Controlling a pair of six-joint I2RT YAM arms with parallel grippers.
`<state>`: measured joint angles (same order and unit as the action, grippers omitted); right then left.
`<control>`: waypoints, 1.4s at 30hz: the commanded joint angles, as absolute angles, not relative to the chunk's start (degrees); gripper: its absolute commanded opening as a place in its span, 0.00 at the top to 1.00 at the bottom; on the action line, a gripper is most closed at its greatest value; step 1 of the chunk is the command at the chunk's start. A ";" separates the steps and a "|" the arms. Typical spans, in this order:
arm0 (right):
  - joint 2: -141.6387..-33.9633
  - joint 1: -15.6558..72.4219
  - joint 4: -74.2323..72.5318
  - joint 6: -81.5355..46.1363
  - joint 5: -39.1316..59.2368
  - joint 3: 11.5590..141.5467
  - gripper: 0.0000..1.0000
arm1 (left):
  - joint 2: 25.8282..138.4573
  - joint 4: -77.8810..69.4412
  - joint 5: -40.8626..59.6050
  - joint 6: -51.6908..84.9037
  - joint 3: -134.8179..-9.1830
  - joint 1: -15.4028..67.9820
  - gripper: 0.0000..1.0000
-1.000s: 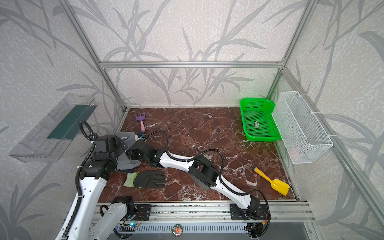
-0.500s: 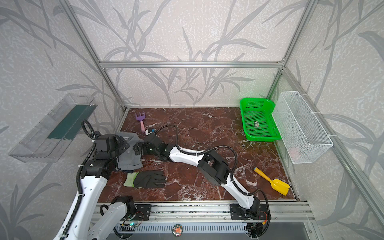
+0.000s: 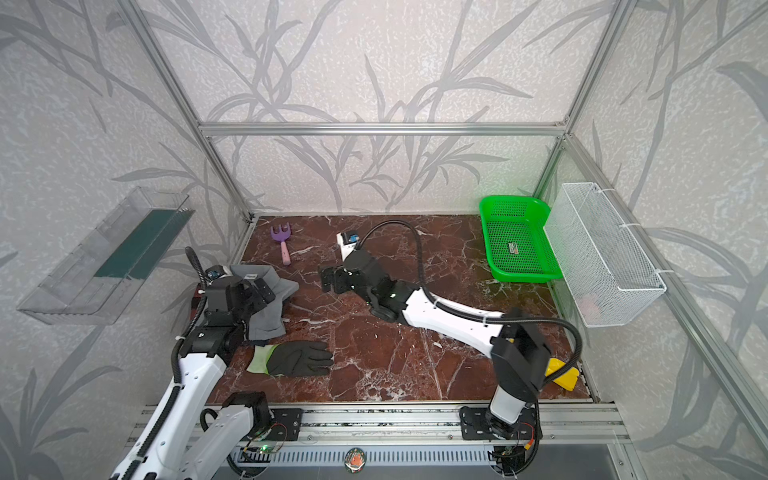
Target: Fold and stack the long sleeve shirts
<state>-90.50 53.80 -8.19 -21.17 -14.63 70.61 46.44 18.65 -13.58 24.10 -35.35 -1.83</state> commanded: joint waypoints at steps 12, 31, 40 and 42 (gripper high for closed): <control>-54.86 23.69 -22.29 -0.40 -29.32 25.38 0.01 | 61.66 -14.25 -15.16 11.33 -26.38 -2.09 0.01; -71.49 2.73 -48.84 -0.60 -18.30 14.33 0.01 | 87.15 -53.32 -13.92 5.32 -20.58 -1.81 0.01; -87.34 0.56 -63.13 -1.32 0.12 15.81 0.01 | 89.79 -56.81 -14.72 4.17 -20.18 -0.89 0.01; -92.75 0.62 -70.91 -0.78 2.74 15.16 0.01 | 90.11 -57.68 -15.67 3.78 -20.09 -0.40 0.01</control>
